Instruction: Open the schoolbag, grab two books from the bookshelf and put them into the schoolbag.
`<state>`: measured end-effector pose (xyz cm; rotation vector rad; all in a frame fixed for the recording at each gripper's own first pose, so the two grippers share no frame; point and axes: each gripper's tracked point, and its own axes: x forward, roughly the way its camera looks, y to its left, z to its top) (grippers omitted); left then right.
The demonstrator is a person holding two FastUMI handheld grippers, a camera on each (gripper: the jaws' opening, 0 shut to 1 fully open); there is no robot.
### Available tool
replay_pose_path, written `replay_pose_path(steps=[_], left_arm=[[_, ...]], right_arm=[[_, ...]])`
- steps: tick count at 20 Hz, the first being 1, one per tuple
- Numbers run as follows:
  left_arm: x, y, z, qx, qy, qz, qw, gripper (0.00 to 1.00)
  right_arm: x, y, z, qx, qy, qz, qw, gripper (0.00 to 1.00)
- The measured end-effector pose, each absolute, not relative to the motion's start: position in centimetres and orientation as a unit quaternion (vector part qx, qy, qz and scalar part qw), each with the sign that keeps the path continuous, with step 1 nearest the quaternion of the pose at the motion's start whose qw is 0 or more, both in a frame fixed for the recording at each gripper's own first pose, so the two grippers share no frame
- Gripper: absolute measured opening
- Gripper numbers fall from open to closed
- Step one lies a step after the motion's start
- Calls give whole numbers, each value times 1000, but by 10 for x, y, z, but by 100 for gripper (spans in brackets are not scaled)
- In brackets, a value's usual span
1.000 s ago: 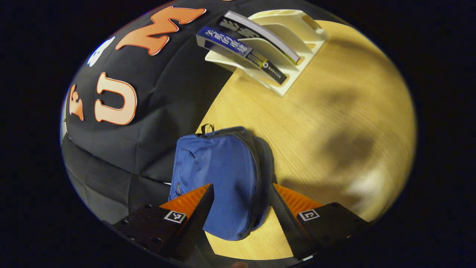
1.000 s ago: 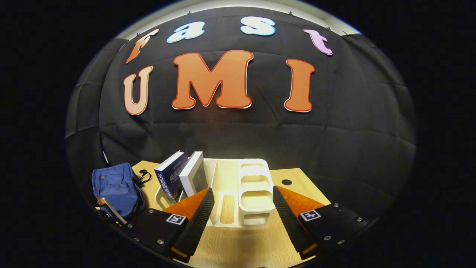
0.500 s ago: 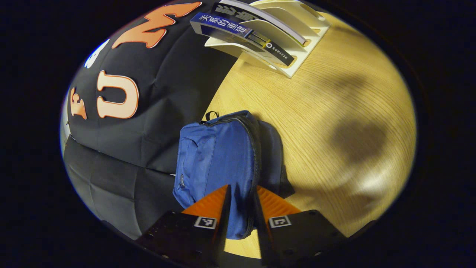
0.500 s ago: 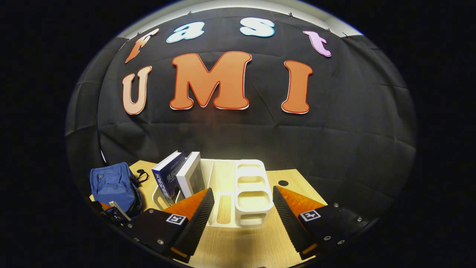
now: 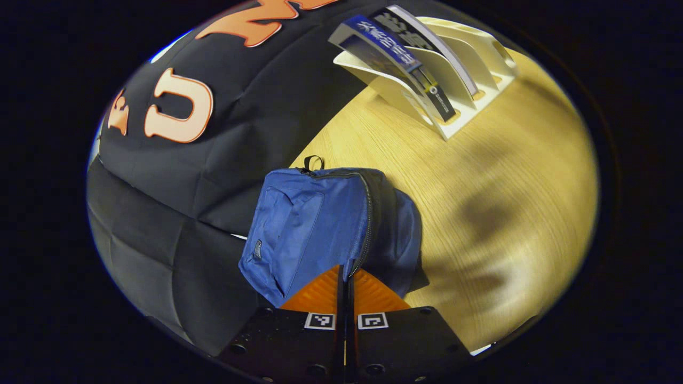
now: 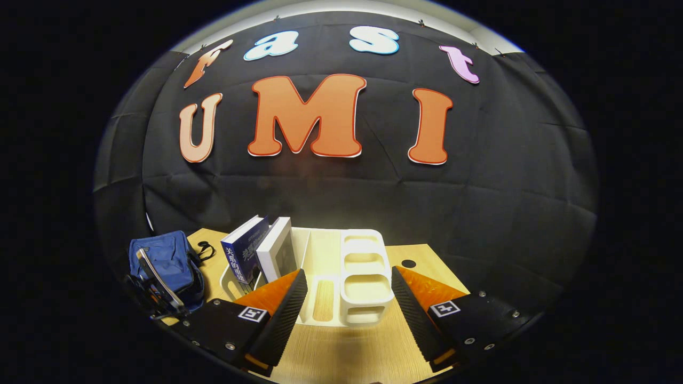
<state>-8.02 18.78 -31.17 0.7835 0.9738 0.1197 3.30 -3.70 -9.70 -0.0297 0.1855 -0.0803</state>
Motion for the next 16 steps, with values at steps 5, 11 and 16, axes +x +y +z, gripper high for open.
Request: replay_pose_path(steps=[5, 11, 16], left_arm=[[-64, 202, -270, 293, 456, 48, 839, 1], [-39, 228, -221, 214, 444, 32, 869, 0], [-20, 255, -192, 151, 432, 32, 888, 0]], right_arm=[[38, -25, -95, -16, 93, -28, 995, 95], [48, 28, -89, -20, 107, 23, 994, 95], [76, 89, -59, -35, 106, 79, 991, 95]])
